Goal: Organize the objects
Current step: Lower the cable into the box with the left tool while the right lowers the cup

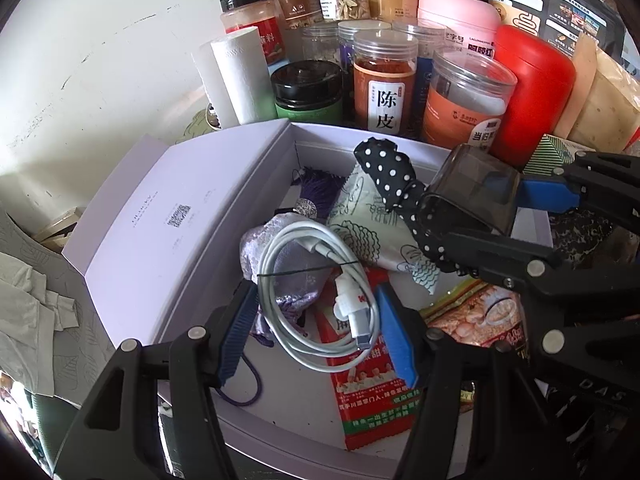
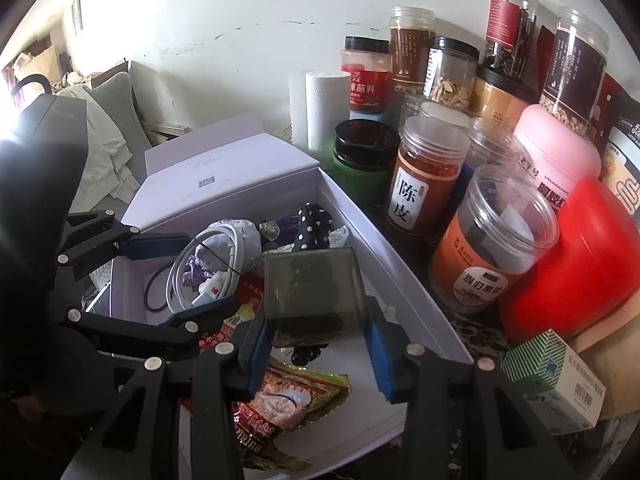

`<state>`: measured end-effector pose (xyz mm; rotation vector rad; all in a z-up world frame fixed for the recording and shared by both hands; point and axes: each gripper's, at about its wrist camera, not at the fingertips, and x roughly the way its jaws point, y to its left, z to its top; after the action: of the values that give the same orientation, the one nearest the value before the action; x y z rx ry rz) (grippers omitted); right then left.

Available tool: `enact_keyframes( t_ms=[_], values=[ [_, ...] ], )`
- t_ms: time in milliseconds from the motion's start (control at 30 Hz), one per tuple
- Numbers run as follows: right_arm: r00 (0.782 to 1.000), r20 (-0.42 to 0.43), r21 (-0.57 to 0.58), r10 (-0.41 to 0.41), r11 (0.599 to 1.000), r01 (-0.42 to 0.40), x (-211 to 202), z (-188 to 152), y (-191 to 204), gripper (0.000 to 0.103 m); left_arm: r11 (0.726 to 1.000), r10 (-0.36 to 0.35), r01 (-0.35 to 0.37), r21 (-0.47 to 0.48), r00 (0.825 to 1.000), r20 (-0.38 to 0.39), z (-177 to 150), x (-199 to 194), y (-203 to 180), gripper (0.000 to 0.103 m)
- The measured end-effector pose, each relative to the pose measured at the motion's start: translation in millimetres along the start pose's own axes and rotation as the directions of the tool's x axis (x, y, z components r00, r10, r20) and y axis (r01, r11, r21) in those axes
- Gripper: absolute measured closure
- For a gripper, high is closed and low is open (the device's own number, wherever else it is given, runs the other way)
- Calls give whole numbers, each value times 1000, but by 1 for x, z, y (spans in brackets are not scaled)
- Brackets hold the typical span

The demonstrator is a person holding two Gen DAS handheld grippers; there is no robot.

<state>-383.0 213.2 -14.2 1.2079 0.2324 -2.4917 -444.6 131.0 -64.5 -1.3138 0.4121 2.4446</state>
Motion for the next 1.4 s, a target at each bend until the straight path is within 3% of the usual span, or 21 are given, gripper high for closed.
enact_keyframes(
  t_ms=[733, 1067, 1400],
  values=[
    [997, -74, 13, 33, 999, -32, 12, -25, 5, 60, 1000, -21, 21, 2, 998, -67, -22, 10, -3, 45],
    [996, -74, 33, 42, 999, -39, 11, -25, 5, 59, 1000, -26, 25, -10, 999, -48, -24, 6, -1, 44],
    [998, -59, 27, 23, 999, -22, 3, -23, 6, 40, 1000, 20, -20, -8, 999, -28, -24, -5, 2, 44]
  ],
)
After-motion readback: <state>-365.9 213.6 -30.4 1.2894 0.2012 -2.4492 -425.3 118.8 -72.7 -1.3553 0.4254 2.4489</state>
